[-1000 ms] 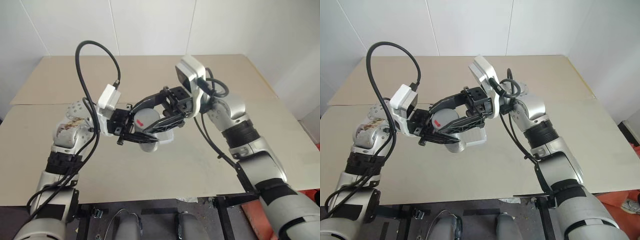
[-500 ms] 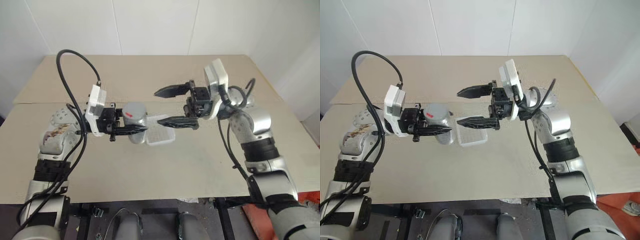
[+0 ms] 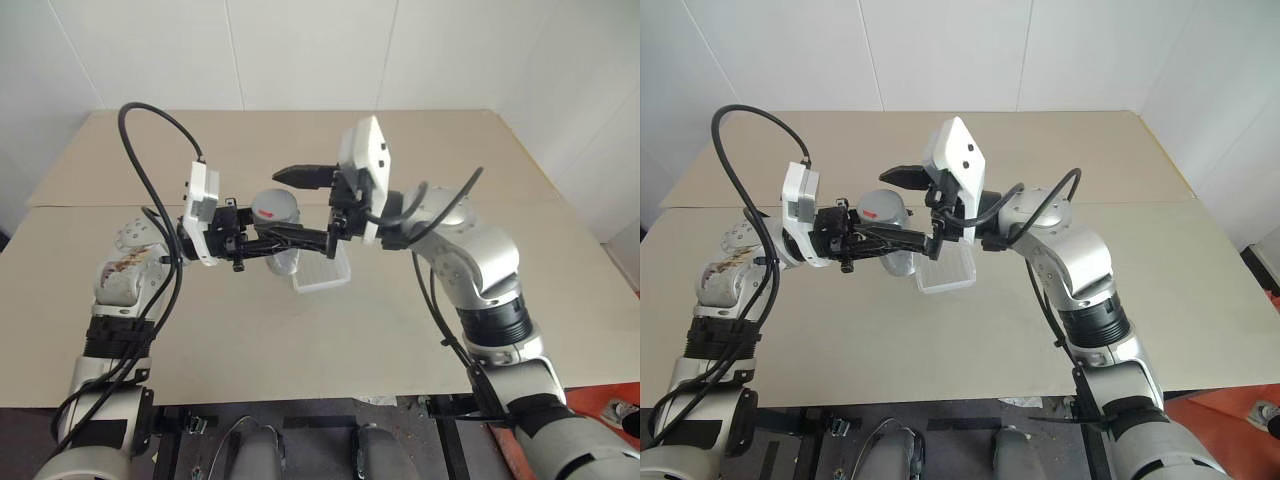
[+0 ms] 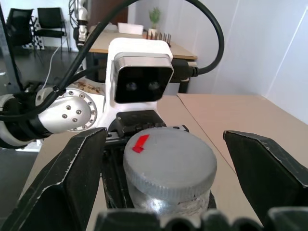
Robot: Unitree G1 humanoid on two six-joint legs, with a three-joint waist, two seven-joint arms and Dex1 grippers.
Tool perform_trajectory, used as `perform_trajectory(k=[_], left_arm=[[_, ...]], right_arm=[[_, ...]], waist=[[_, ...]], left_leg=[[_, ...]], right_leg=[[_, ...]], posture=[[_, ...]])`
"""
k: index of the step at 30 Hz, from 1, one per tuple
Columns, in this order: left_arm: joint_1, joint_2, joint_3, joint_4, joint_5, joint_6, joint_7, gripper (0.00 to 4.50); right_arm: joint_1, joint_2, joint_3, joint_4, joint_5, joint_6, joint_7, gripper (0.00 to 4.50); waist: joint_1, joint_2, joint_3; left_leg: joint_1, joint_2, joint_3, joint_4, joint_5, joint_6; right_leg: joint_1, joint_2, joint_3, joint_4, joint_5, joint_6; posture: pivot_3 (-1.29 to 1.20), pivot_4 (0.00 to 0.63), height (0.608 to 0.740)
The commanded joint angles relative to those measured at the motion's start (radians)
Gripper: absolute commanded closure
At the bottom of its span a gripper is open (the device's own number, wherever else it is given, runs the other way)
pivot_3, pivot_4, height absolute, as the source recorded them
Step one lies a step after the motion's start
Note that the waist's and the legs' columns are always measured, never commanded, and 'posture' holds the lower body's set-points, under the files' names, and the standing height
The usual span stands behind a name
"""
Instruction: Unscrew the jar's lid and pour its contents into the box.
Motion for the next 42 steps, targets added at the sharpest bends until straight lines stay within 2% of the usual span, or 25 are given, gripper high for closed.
perform_trajectory(k=[1,8,18,32,42], left_arm=[[-0.022,0.009,0.018,-0.030,-0.021,0.001,-0.008,2.46],[-0.020,0.025,0.021,-0.030,-0.029,-0.001,-0.040,2.46],[0.000,0.062,0.047,-0.040,-0.070,0.003,-0.119,2.46],[0.047,0.131,0.088,-0.047,-0.132,0.035,-0.214,2.46],[-0.013,0.084,0.056,0.031,-0.091,-0.001,-0.199,2.46]], right_arm=[[-0.050,0.026,0.001,0.009,-0.020,-0.008,-0.018,0.01],[-0.093,0.061,-0.015,0.116,-0.045,-0.022,-0.015,0.01],[-0.078,0.010,-0.053,0.142,-0.032,-0.040,0.061,0.01],[-0.016,-0.115,-0.132,0.119,0.016,-0.048,0.123,0.01],[0.017,-0.138,-0.126,-0.036,0.089,-0.006,0.168,0.01]], waist=[[-0.001,0.000,0.000],[-0.003,0.000,0.000],[-0.003,0.000,0.000],[0.000,0.000,0.000],[-0.001,0.000,0.000]], left_leg=[[0.000,0.000,0.000,0.000,0.000,0.000],[0.000,0.000,0.000,0.000,0.000,0.000],[0.000,0.000,0.000,0.000,0.000,0.000],[0.000,0.000,0.000,0.000,0.000,0.000],[0.000,0.000,0.000,0.000,0.000,0.000]], right_leg=[[0.000,0.000,0.000,0.000,0.000,0.000],[0.000,0.000,0.000,0.000,0.000,0.000],[0.000,0.000,0.000,0.000,0.000,0.000],[0.000,0.000,0.000,-0.002,0.000,0.000],[0.000,0.000,0.000,-0.002,0.000,0.000]], posture=[[0.00,0.150,0.740],[0.00,0.150,0.740],[0.00,0.150,0.740],[0.00,0.150,0.740],[0.00,0.150,0.740]])
